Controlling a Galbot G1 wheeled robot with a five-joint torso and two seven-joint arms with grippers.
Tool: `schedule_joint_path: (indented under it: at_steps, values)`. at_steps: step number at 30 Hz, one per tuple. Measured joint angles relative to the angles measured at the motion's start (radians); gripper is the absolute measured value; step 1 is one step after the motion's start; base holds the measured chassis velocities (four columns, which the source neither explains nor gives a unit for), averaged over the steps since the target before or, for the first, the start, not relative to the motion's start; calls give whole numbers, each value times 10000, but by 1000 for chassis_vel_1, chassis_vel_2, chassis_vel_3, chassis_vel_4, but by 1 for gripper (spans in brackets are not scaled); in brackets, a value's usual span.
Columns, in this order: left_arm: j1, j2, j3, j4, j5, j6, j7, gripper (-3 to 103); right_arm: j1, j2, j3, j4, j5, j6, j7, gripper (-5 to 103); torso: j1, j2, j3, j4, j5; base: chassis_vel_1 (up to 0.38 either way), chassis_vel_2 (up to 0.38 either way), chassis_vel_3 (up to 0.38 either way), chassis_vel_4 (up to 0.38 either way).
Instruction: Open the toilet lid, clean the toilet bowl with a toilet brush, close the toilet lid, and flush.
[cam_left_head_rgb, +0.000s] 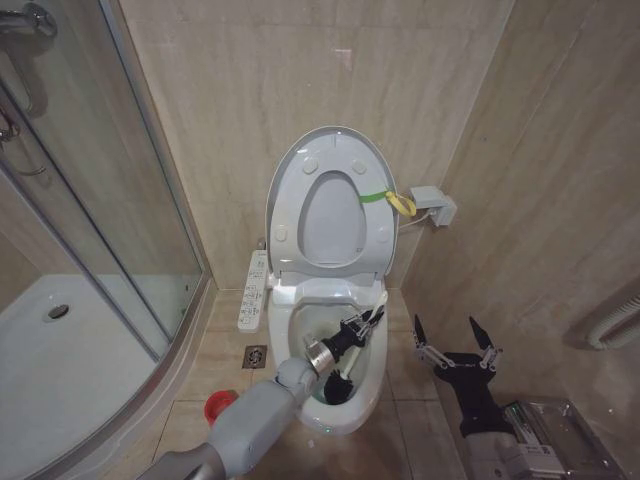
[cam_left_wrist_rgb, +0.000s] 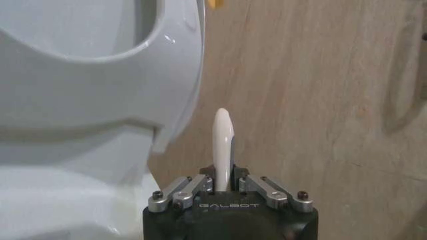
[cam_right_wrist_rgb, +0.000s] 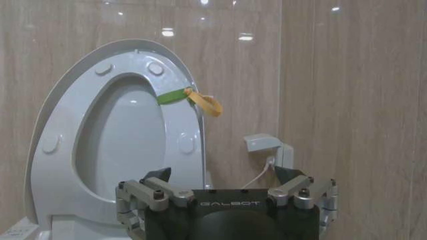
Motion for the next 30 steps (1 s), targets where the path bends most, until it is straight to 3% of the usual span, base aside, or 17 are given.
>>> schedule_joint_path:
  at_steps: [9,18,24,30]
  values:
    - [-988,-306,-437,710,-191,-145,234,17,0,0,0,1,0,0,0,100,1,0,0,-3,0,0,0,0,0]
    - [-397,-447,-424,867,0,-331,477,17,0,0,0,0,0,0,0,100,0,0,0,0,-1,0,0,0,0]
    - [-195,-57,-316,242,38,-314,420,17,0,0,0,0,0,0,0,100,0,0,0,0,0,0,0,0,0]
    - [52,777,-181,-1035,28,-82,79,17,0,0,0,0,0,0,0,100,0,0,0,0,-1,0,0,0,0]
